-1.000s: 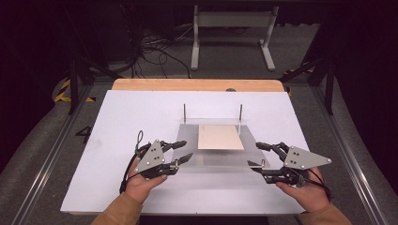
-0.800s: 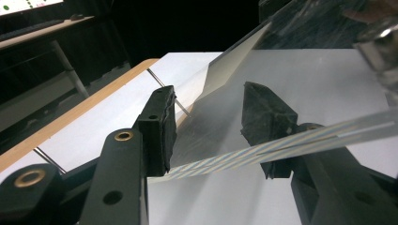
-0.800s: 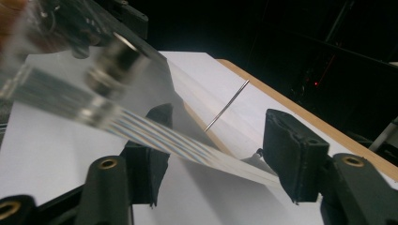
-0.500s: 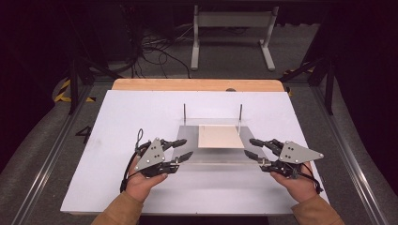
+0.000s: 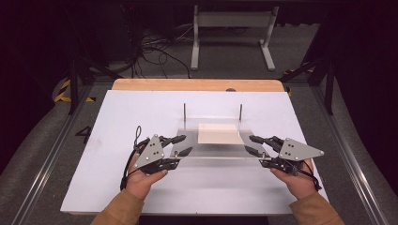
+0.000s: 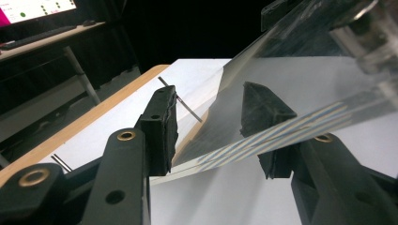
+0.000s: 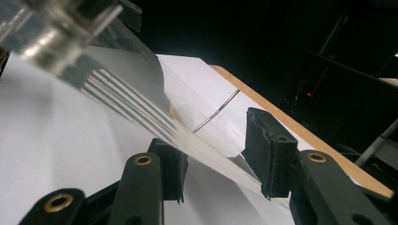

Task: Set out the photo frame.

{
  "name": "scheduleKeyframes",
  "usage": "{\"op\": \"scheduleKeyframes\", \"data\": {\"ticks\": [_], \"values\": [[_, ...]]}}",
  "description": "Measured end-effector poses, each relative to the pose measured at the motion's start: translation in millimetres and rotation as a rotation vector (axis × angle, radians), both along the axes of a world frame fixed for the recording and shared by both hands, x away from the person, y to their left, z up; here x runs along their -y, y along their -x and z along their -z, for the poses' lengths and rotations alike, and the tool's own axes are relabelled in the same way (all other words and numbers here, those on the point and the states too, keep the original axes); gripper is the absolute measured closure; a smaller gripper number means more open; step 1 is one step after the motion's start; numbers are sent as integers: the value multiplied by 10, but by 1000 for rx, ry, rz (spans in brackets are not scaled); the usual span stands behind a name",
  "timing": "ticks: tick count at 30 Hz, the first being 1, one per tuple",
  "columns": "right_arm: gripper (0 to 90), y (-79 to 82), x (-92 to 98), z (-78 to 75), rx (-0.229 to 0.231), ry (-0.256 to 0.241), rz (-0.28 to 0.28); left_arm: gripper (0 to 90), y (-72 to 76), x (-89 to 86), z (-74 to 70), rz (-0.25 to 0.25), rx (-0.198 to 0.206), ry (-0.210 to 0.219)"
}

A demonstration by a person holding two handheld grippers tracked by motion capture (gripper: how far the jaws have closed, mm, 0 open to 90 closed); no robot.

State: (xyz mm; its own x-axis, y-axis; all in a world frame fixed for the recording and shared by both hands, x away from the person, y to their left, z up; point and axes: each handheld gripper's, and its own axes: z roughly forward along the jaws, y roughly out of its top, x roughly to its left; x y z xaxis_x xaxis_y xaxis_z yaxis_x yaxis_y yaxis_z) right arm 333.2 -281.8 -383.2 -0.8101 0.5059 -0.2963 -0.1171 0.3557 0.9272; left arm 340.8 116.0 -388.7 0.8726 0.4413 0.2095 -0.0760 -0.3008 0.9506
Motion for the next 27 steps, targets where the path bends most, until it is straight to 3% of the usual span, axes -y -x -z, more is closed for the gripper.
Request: {"op": "scheduleKeyframes", "data": {"ticks": [10, 17, 27], "values": [[594, -79, -15, -118, 45, -13, 24, 542, -93, 18, -134, -33, 24, 35], [605, -138, -18, -280, 100, -37, 41, 542, -163, 32, -323, -58, 53, 70], [616, -160, -33, -463, 153, -42, 58, 559, -191, 35, -529, -76, 90, 74]]}}
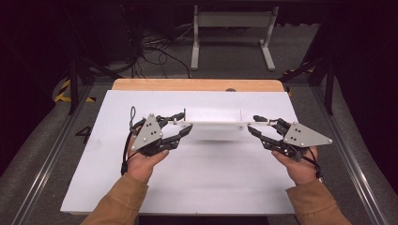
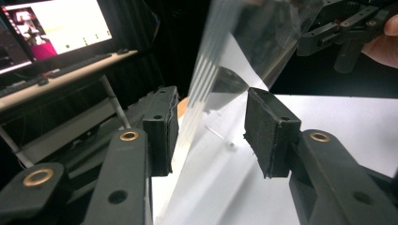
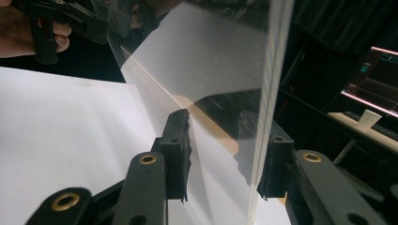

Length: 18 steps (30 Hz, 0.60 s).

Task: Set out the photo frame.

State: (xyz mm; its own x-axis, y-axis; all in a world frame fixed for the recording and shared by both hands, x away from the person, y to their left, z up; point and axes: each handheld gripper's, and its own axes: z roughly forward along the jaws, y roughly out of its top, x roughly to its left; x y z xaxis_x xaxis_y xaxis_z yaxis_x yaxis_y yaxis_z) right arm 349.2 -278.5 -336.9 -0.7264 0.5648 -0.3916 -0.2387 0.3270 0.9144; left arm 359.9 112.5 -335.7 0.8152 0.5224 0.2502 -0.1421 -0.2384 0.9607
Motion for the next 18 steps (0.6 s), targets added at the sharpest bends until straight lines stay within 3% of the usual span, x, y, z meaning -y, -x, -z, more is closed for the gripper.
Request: {"op": "scheduleKeyframes", "data": {"ticks": [6, 12, 18], "values": [[632, 22, 4, -128, 2, -46, -27, 567, 14, -27, -112, -4, 13, 17], [632, 55, -7, -265, 9, -52, -44, 577, 47, -55, -209, 7, -5, 47], [634, 163, -20, -445, -28, -84, -60, 585, 139, -86, -325, 23, 2, 58]]}}
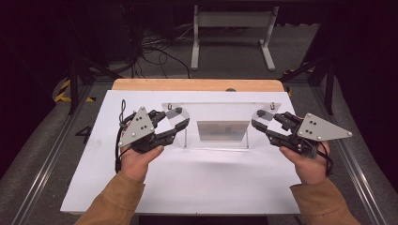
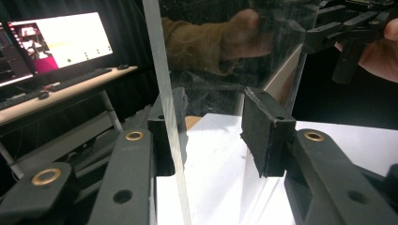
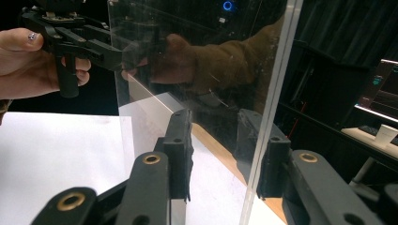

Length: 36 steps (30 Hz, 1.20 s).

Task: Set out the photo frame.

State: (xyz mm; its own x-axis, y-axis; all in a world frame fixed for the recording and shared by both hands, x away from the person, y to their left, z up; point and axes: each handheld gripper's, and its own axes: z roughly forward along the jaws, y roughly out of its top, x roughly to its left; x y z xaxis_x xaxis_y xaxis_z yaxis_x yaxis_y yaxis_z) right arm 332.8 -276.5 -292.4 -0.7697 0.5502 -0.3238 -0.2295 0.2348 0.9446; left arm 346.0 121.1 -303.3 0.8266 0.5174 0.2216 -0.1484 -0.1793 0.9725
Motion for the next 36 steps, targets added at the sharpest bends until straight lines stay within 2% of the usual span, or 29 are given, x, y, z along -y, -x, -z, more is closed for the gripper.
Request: {"op": "scheduleKeyframes", "data": {"ticks": [3, 5, 13, 15, 17, 25, 26, 27, 32, 36], "values": [[635, 75, -23, -60, 11, 3, 2, 585, 65, -29, -61, 8, 0, 0], [635, 128, -39, -93, -1, 0, 3, 585, 102, -47, -100, 12, 1, -6], [636, 293, -115, -134, -93, -22, 8, 587, 232, -123, -204, 26, -65, -29], [636, 304, -129, -135, -120, -27, 2, 590, 254, -137, -217, 28, -78, -27], [643, 313, -155, -127, -147, -40, -7, 593, 263, -165, -231, 40, -105, -6], [656, 263, -245, -83, -253, -72, -46, 598, 287, -258, -243, 30, -160, -18], [659, 244, -252, -67, -280, -93, -54, 599, 272, -279, -234, 31, -177, -9], [660, 230, -256, -56, -291, -108, -59, 600, 272, -279, -234, 31, -177, -9], [668, 191, -277, -51, -331, -138, -71, 603, 204, -325, -207, 46, -252, 19], [666, 135, -283, -53, -350, -143, -68, 606, 146, -331, -167, 47, -282, 27]]}}
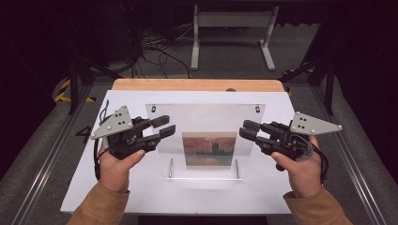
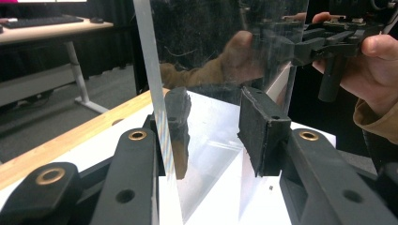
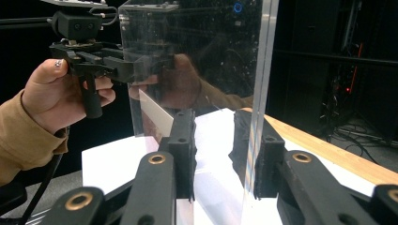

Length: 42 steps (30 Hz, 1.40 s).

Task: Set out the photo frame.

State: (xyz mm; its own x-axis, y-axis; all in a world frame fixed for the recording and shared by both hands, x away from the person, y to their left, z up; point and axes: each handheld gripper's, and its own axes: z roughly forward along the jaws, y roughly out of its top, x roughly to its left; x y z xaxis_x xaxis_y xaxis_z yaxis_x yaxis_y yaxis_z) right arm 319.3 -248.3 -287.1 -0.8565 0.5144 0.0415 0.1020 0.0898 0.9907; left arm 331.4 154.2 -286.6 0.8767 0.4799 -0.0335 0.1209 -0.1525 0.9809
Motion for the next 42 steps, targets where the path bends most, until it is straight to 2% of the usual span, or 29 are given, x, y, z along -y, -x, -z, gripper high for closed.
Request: {"op": "scheduleKeyframes", "data": {"ticks": [10, 14, 21, 24, 30, 31, 32, 35, 40, 42], "values": [[642, -117, 43, 79, -8, -24, 14, 608, -54, 61, 3, -15, -5, 2], [631, -149, 42, 92, -5, -29, 20, 597, -102, 71, 32, -20, 3, 22], [597, -208, 15, 123, 24, -22, 47, 560, -164, 89, 71, -43, 32, 30], [513, -213, 2, 129, 31, -4, 79, 531, -178, 99, 87, -64, 57, 16], [376, -232, 21, 155, 33, -2, 111, 454, -226, 72, 176, -94, 38, 21], [376, -232, 21, 155, 33, -2, 111, 437, -226, 72, 176, -94, 38, 21], [327, -222, 31, 159, 27, 4, 118, 416, -226, 62, 191, -95, 32, 29], [290, -204, 40, 157, 21, 12, 123, 353, -208, 31, 217, -97, 25, 35], [240, -106, 104, 143, 35, 44, 124, 297, -90, -99, 264, -98, 23, 41], [231, -38, 163, 156, 37, 65, 134, 284, -15, -189, 296, -111, 23, 21]]}}
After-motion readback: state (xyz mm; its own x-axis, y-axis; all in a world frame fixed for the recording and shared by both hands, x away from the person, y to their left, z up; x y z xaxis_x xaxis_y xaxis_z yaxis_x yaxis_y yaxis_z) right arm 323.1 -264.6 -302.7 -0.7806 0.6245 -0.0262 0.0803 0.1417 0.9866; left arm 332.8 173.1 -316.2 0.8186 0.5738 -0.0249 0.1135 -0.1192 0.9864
